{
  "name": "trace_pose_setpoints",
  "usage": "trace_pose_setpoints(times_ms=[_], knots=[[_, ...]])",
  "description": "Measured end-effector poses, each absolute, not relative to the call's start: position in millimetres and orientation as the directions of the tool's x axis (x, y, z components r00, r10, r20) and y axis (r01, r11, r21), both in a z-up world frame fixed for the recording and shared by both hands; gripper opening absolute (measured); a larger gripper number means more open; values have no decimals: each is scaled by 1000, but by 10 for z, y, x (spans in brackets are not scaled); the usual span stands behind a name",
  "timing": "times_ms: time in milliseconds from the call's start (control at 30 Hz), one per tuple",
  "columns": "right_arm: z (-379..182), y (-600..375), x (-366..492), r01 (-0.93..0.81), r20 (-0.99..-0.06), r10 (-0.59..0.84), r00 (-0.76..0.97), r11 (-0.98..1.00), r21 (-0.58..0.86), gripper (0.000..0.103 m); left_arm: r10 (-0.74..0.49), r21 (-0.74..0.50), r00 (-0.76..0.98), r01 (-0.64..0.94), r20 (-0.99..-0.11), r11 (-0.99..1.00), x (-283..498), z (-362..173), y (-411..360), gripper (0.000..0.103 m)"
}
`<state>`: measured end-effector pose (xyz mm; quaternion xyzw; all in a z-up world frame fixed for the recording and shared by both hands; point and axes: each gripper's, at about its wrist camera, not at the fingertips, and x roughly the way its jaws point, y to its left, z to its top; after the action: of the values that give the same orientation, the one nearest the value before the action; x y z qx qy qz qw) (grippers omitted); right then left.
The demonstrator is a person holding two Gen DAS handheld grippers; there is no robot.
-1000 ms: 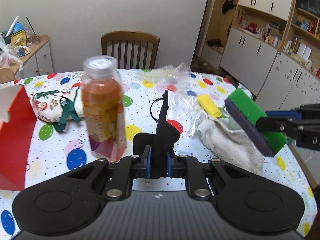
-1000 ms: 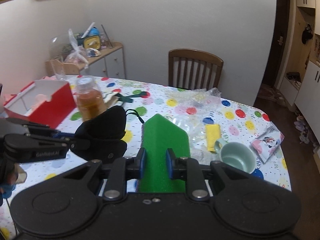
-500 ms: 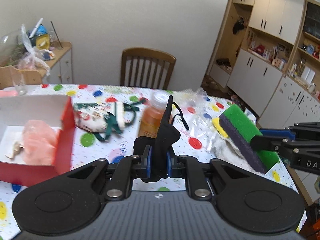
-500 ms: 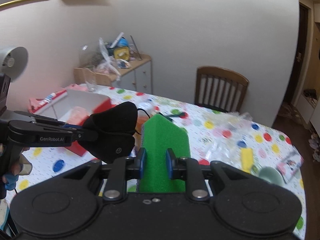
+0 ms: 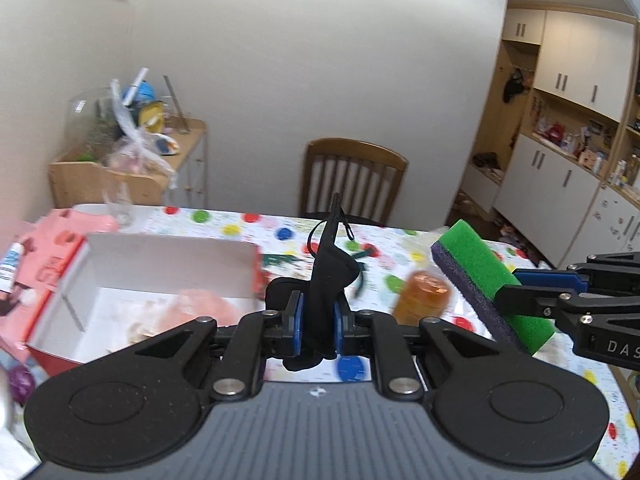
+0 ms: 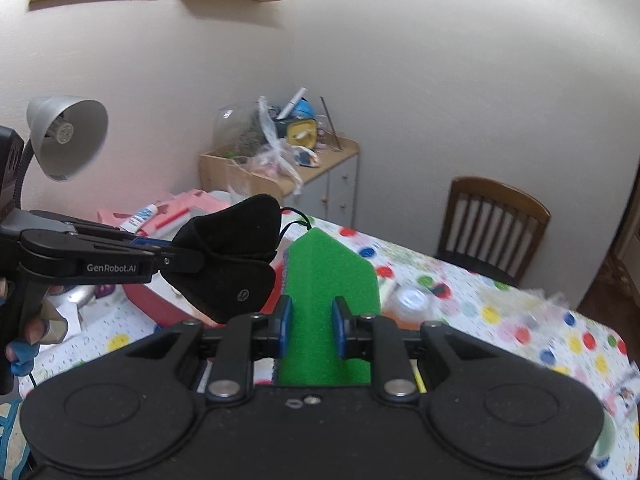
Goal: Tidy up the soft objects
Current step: 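Carry the black mask and green sponge into the red box with both tools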
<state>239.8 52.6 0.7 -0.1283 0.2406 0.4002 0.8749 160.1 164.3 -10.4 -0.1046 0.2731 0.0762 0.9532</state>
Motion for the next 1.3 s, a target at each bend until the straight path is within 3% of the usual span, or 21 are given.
trace_pose_setpoints(times_ms=[500, 1300], knots=[[-141, 1702, 2475, -803, -531, 670, 519, 595, -33, 20, 251, -52, 783, -339, -569, 939, 1442, -173, 2750, 15], [-970, 3003, 3054, -811, -667, 545, 508, 563, -158, 19, 414, 168, 626, -415, -661, 894, 2092, -902, 3783, 15]])
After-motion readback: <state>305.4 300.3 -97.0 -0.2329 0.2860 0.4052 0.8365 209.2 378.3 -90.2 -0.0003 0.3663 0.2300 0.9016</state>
